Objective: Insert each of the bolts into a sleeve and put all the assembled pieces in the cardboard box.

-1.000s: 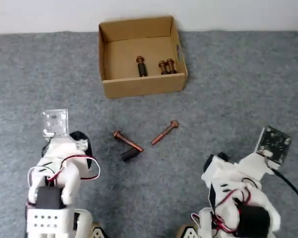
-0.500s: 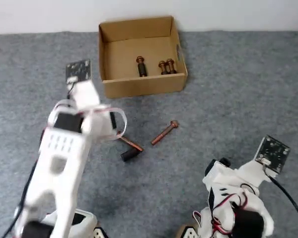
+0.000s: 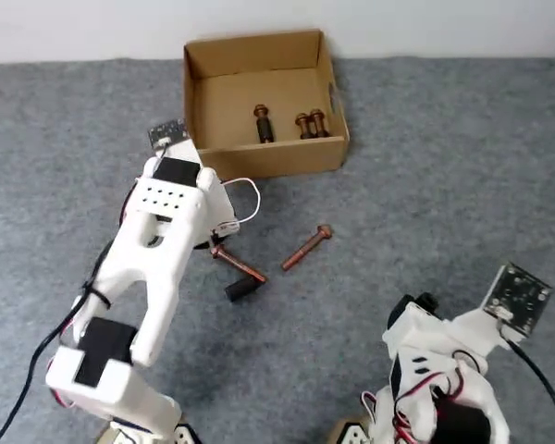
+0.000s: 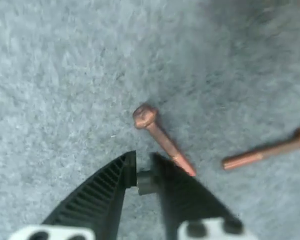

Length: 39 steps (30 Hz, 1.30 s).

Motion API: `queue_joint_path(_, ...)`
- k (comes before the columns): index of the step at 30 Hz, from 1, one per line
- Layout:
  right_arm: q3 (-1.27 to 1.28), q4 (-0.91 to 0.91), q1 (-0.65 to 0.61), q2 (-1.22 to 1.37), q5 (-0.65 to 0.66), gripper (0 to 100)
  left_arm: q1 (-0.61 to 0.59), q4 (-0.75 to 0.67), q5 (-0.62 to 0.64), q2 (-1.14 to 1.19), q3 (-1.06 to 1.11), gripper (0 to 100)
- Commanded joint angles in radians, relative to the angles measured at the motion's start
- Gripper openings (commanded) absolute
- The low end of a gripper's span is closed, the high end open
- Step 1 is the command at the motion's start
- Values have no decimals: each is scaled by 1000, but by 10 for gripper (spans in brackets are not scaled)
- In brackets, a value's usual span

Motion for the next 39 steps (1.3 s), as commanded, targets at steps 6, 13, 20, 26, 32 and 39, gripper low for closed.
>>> queue_joint_path(6, -5, -25, 10, -33, 3, 8, 78, -5, 40, 75, -42, 159)
queue_joint_path(13, -5, -25, 8, -33, 3, 8, 72, -75, 54, 201, -44, 159)
queue_joint_path(20, -5, -25, 8, -27, 3, 8, 28, -144, 51, 221, -82, 159)
queue_joint_path(26, -3, -25, 7, -24, 3, 8, 28, -187, 51, 224, -81, 159)
queue_joint_path(32, 2, -25, 5, -24, 3, 8, 23, -189, 52, 296, -85, 159)
queue_joint_path(39, 2, -25, 5, -24, 3, 8, -2, -183, 55, 362, -113, 98)
